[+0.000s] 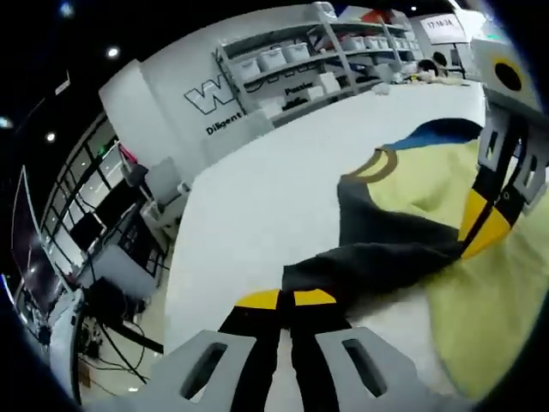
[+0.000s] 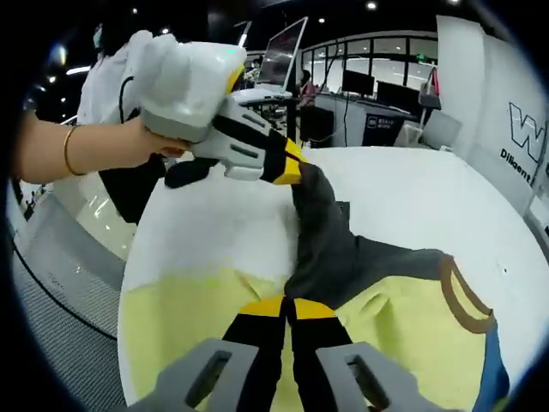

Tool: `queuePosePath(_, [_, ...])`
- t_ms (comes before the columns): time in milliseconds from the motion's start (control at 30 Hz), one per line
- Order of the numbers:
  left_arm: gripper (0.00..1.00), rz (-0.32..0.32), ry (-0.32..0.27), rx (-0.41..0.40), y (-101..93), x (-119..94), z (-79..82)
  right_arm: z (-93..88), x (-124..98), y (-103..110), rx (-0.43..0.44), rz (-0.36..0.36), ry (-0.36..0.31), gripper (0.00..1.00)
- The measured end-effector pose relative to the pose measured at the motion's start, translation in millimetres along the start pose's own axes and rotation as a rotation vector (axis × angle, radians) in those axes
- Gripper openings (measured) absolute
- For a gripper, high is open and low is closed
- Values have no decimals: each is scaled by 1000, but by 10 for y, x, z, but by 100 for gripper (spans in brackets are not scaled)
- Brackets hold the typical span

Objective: Fold the garment on the visible template until the final outline fits inside the template.

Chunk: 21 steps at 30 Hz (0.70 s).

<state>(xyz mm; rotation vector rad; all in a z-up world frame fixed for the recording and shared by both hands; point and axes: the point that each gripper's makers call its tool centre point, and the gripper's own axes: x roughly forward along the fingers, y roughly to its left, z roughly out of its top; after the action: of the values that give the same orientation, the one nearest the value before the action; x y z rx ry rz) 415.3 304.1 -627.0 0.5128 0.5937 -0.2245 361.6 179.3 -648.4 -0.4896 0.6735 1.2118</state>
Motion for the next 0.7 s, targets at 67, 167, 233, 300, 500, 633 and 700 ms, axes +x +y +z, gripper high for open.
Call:
queuePosePath(67, [4, -21, 4, 17, -61, -33, -80, -76, 23, -23, 18, -7, 17, 0])
queuePosePath(167, [4, -56, 22, 33, -136, -68, -144, -150, 40, -58, 47, -15, 38, 0])
queuePosePath(233, [4, -75, 36, 61, -181, -88, -178, -181, 54, -76, 59, -21, 46, 0])
queuePosePath(300, [4, -94, 62, 121, -238, -113, -227, -206, 71, -95, 73, -27, 50, 0])
queuePosePath(500, [9, -127, 99, 125, -311, -168, -319, -221, 60, -146, 119, -64, 50, 0])
queuePosePath(633, [12, -130, 99, 116, -249, -302, -313, -236, 41, -151, 157, -64, 43, 0])
queuePosePath(700, [12, -139, 128, 106, -140, -443, -325, -248, 39, -145, 171, -61, 44, 0])
